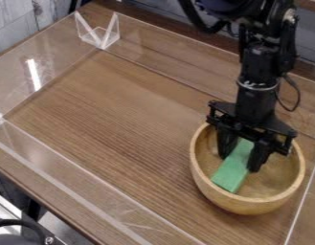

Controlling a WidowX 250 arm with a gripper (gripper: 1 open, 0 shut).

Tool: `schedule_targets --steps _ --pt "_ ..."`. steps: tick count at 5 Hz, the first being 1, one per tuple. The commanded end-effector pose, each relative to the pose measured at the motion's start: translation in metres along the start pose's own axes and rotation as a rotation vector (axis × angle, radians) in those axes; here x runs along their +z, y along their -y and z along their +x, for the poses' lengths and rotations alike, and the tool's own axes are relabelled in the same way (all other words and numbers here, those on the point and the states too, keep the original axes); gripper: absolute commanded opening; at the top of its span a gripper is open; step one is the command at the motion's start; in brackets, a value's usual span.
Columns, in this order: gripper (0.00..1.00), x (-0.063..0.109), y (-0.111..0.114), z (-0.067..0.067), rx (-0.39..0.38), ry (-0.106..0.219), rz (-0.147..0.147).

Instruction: Remove the green block from inside the brown bowl and put it on the table

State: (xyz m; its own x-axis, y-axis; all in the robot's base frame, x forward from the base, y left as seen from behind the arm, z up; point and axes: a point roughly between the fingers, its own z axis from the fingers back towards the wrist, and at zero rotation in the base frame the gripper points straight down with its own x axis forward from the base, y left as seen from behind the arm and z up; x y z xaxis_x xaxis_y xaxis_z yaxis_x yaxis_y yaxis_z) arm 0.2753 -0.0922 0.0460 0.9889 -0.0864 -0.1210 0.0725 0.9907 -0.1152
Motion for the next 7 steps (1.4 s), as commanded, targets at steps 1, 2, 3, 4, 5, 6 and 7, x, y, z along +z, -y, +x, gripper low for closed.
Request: schedule_targets --steps 1,2,3,4,5,6,7 --pt "0.00 0.034 0.000 0.009 -0.002 0.097 -0.014" --pt "0.00 0.041 -0.002 0.009 0.002 0.100 -0.015" --pt "0.00 0.053 -0.006 0.009 0.007 0.109 -0.017" --pt "0.00 0.077 -0.012 0.011 0.025 0.139 -0.017" --pt "0.00 0.125 -0.035 0.018 0.093 0.204 0.001" --pt "0.00 0.150 -0.068 0.020 0.130 0.247 0.017" --pt "0.00 0.139 -0.064 -0.007 0.063 0.232 0.012"
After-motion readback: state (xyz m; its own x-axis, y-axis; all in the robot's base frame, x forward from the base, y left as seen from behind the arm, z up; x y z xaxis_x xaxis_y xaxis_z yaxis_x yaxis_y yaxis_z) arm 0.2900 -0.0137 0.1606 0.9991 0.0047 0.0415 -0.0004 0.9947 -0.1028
